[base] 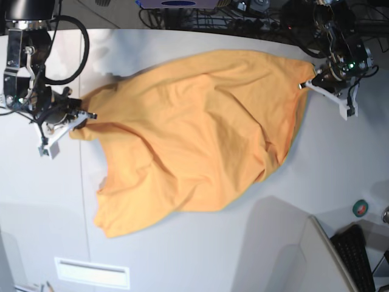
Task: Layout the t-shirt on the table in an organized manner, then fold the t-shirt properly
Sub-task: 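Lift the shirt with both grippers and stretch it between them, then regrasp the shirt edge with the right gripper and pull it away from the left gripper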
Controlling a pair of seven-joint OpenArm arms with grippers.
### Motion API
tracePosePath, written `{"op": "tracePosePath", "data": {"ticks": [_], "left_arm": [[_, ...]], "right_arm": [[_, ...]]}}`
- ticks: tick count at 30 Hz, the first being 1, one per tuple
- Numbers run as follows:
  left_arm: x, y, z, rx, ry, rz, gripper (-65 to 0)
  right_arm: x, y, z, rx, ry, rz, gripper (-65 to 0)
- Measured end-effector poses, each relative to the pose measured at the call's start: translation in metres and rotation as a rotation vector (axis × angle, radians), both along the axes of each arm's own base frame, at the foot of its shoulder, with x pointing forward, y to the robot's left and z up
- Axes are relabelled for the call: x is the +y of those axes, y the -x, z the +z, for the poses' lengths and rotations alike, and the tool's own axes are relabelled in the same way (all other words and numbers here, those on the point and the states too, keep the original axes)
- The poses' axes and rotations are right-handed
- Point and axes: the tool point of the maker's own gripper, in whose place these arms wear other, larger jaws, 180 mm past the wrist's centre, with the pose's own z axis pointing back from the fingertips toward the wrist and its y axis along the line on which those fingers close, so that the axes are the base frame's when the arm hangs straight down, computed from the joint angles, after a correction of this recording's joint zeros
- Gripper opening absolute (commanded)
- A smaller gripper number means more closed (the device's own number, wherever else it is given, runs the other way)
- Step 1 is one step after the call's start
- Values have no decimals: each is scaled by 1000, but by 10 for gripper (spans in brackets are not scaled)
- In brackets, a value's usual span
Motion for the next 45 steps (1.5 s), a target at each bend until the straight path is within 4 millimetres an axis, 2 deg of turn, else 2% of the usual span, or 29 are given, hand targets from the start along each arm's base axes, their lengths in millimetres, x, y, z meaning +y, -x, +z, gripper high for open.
{"op": "tracePosePath", "data": {"ticks": [2, 5, 8, 10, 12, 14, 16, 20, 22, 23, 26, 28, 30, 31, 33, 35, 37, 39, 41, 43, 45], "left_arm": [[-3, -20, 2, -31, 17, 0, -650], [-5, -51, 6, -63, 34, -11, -650], [-5, -73, 12, -87, 35, -38, -650], [-5, -80, 17, -102, 27, -40, -650], [-6, -85, 25, -123, 20, -48, -650], [-5, -90, 35, -151, 5, -53, -650], [-2, -93, 43, -171, -11, -52, -650], [-2, -92, 51, -192, -23, -57, -650], [-2, -92, 52, -194, -24, -57, -650], [-3, -95, 53, -199, -21, -57, -650], [-6, -115, 66, -240, -11, -52, -650], [-11, -135, 78, -296, 1, -47, -650], [-18, -151, 83, -325, 21, -52, -650], [-23, -156, 80, -332, 51, -57, -650], [-23, -154, 63, -279, 67, -42, -650], [-23, -150, 48, -234, 88, -29, -650], [-25, -150, 43, -222, 100, -26, -650], [-24, -153, 47, -234, 97, -28, -650], [-25, -154, 49, -243, 99, -29, -650], [-23, -147, 44, -232, 94, -32, -650], [-20, -138, 38, -206, 88, -29, -650]], "right_arm": [[-3, -3, 1, -2, 4, -6, -650], [-9, -12, -11, 33, -23, -48, -650], [-35, -19, -20, 68, -30, -182, -650], [-49, -21, -18, 66, -27, -245, -650], [-57, -22, -7, 42, -12, -276, -650], [-55, -25, 11, -16, -1, -263, -650], [-48, -16, 23, -29, 2, -232, -650], [-27, 28, 20, 35, -20, -226, -650], [-17, 32, 22, 41, -34, -212, -650], [-15, 21, 29, 17, -45, -209, -650], [-22, -39, 56, -81, -95, -302, -650], [-28, -68, 58, -68, -121, -369, -650], [-22, -85, 52, -39, -164, -368, -650], [-19, -93, 45, -6, -194, -377, -650], [-18, -102, 29, 61, -205, -393, -554], [-23, -120, 31, 23, -209, -411, -533], [-37, -134, 39, -60, -170, -405, -533], [-53, -133, 44, -97, -91, -360, -522], [-64, -121, 48, -120, -29, -311, -518], [-73, -105, 48, -120, 44, -276, -486], [-73, -94, 48, -124, 70, -240, -446]]}}
